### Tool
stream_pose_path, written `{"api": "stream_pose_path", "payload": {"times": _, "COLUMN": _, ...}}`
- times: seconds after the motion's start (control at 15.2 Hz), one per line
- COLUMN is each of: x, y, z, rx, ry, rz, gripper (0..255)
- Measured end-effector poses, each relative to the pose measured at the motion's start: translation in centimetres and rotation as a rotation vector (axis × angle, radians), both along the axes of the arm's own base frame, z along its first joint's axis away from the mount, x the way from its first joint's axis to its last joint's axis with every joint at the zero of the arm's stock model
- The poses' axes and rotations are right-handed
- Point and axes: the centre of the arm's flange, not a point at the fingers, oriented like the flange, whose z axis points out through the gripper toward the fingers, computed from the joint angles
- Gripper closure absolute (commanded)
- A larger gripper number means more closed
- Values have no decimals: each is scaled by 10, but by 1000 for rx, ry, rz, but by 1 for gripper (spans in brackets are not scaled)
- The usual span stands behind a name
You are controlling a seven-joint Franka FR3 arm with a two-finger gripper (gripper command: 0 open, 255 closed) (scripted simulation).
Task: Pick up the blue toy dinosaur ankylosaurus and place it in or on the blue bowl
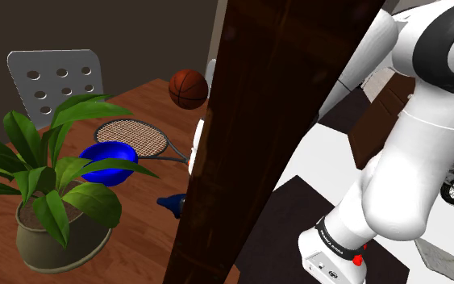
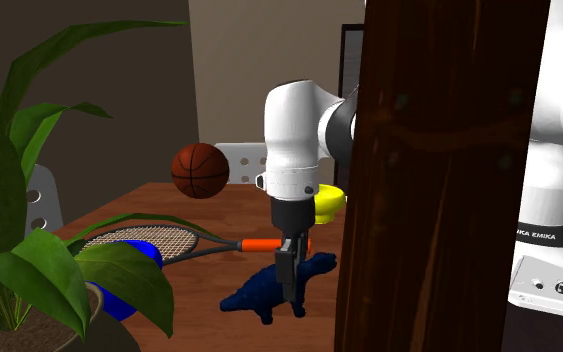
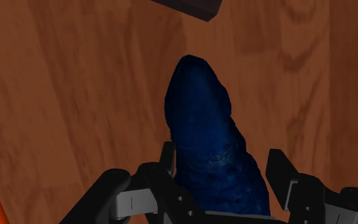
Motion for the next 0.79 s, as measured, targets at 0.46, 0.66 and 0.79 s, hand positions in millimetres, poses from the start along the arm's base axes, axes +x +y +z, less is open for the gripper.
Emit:
{"api": "stream_pose_path", "payload": {"times": 0.46, "x": 2, "y": 0, "z": 36, "rx": 0, "ry": 0, "rz": 0, "gripper": 255}}
{"api": "stream_pose_path", "payload": {"times": 0.66, "x": 2, "y": -1, "z": 53, "rx": 0, "ry": 0, "rz": 0, "gripper": 255}}
{"api": "stream_pose_path", "payload": {"times": 0.79, "x": -1, "y": -1, "z": 63, "rx": 0, "ry": 0, "rz": 0, "gripper": 255}}
